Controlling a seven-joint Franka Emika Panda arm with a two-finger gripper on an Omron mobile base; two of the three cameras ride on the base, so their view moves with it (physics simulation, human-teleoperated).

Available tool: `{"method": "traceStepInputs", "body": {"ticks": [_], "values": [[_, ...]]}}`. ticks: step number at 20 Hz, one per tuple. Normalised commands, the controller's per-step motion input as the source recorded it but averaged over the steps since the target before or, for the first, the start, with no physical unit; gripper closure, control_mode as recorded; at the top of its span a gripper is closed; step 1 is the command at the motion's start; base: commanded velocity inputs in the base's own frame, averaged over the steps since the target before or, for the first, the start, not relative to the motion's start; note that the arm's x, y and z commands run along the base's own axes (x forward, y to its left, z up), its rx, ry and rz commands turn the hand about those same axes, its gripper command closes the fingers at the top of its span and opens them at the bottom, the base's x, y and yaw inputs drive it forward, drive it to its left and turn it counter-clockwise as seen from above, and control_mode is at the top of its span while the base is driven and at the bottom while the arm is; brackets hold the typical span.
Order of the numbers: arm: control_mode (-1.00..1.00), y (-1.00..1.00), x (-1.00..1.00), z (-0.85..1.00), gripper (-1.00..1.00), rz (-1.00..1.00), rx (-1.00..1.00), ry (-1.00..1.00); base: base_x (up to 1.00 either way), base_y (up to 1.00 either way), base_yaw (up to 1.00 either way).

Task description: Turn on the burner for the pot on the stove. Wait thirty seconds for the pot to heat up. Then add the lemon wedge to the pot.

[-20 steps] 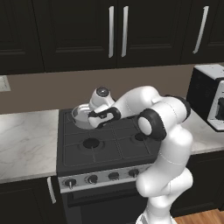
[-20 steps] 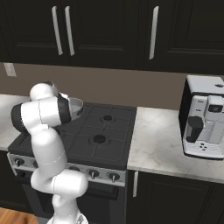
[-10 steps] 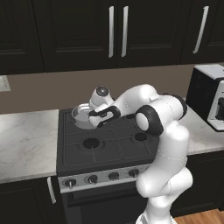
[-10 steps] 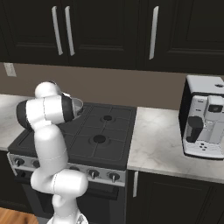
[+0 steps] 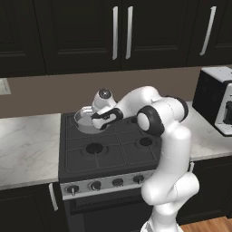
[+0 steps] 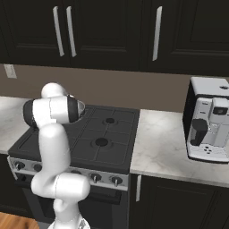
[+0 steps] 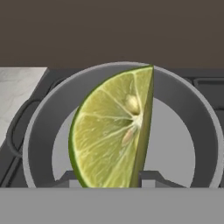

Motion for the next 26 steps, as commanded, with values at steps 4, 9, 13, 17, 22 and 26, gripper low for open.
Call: {"method": "traceStepInputs", "body": {"ticks": [4, 9, 13, 17, 22, 26], "values": [[-1.00, 0.03, 0.14, -0.22, 1.00, 0.00, -0.01, 0.00, 0.00, 0.00, 0.00], [-1.00, 0.05, 0.17, -0.15, 1.00, 0.00, 0.00, 0.00, 0.00, 0.00, 0.00], [-1.00, 0.07, 0.22, -0.12, 1.00, 0.00, 0.00, 0.00, 0.00, 0.00, 0.00], [-1.00, 0.04, 0.24, -0.07, 1.00, 0.00, 0.00, 0.00, 0.00, 0.00, 0.00], [-1.00, 0.01, 0.18, -0.01, -1.00, -0.01, 0.00, 0.00, 0.00, 0.00, 0.00], [-1.00, 0.00, 0.00, 0.00, -1.00, 0.00, 0.00, 0.00, 0.00, 0.00, 0.00]]}}
